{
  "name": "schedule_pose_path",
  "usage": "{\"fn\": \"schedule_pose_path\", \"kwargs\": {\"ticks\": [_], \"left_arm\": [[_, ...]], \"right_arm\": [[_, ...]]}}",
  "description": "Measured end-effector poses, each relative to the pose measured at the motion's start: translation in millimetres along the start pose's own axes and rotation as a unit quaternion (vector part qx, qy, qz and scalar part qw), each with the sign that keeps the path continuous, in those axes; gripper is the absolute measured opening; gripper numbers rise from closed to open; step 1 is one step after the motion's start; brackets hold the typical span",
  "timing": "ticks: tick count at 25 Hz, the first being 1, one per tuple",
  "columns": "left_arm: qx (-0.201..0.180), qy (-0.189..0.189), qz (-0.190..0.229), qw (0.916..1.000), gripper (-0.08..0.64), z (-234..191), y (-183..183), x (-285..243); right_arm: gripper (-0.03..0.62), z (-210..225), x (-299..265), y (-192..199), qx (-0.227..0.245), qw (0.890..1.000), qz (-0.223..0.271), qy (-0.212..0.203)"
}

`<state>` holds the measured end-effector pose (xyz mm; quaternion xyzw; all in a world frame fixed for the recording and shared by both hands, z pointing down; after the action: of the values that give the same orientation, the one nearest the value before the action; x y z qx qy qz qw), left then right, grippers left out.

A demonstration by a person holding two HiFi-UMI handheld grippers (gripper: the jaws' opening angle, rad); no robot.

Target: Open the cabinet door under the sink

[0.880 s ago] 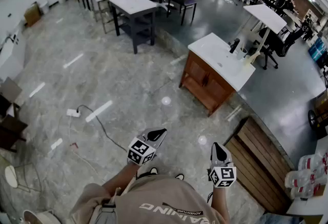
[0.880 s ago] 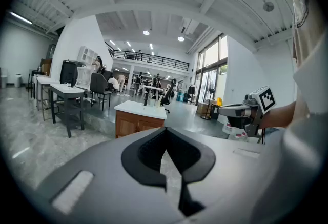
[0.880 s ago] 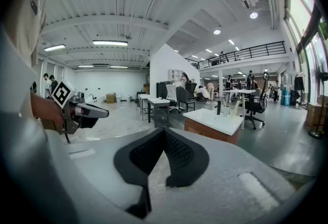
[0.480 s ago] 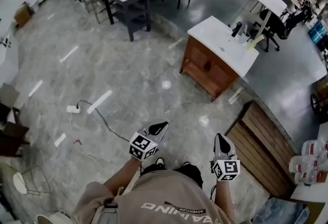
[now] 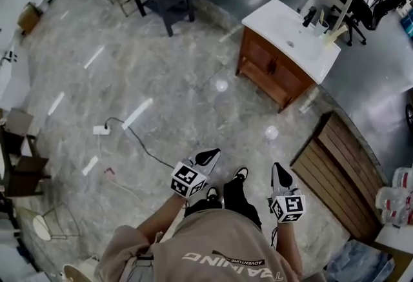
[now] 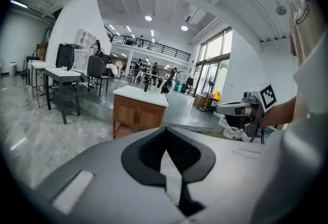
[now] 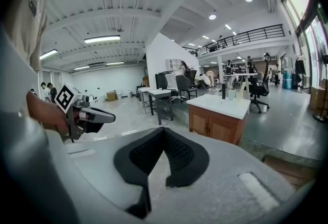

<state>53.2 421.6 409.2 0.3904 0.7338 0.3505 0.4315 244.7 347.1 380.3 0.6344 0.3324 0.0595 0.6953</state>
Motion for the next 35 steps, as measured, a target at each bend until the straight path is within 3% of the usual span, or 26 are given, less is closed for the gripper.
{"fn": "schedule_pose_path", "kwargs": {"ticks": [5,9,15,21,26,32,35], "left_arm": [[-0.01,-0.015,-0.012,0.9998,0.015,-6,-41,-36],[-0.026,-0.021,0.001,0.9994,0.015,-8,-82,-77],[-0.022,-0.052,0.04,0.9976,0.015,-19,-143,-127],[-0.026,-0.04,0.021,0.9987,0.015,-25,-147,-154],[0.027,-0.047,0.019,0.9984,0.015,-69,-152,-160],[0.03,-0.003,-0.003,0.9995,0.015,-127,-154,-185],[-0.001,0.043,-0.005,0.9991,0.015,-141,-180,-192]], "right_arm": [[0.002,40,-43,-16,-0.017,0.999,0.024,-0.018],[0.002,78,-74,-29,-0.031,0.998,0.045,-0.036],[0.002,127,-108,-23,0.002,0.998,0.026,-0.064],[0.002,158,-137,-25,0.026,0.997,0.015,-0.07],[0.002,163,-165,-25,0.012,0.998,-0.002,-0.061],[0.002,155,-206,-50,-0.006,1.0,0.005,-0.014],[0.002,158,-216,-84,-0.032,0.998,0.032,0.032]]}}
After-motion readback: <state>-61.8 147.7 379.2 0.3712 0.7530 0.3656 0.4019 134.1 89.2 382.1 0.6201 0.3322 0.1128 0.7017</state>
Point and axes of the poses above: the fingertips, and each gripper's own axes: x backward along the fingers, z to its right, y out of its underside, the point moved 1 cm from there along x, backward along the fingers, and after that the axes turned 7 degrees about x, right-handed, at the moved point
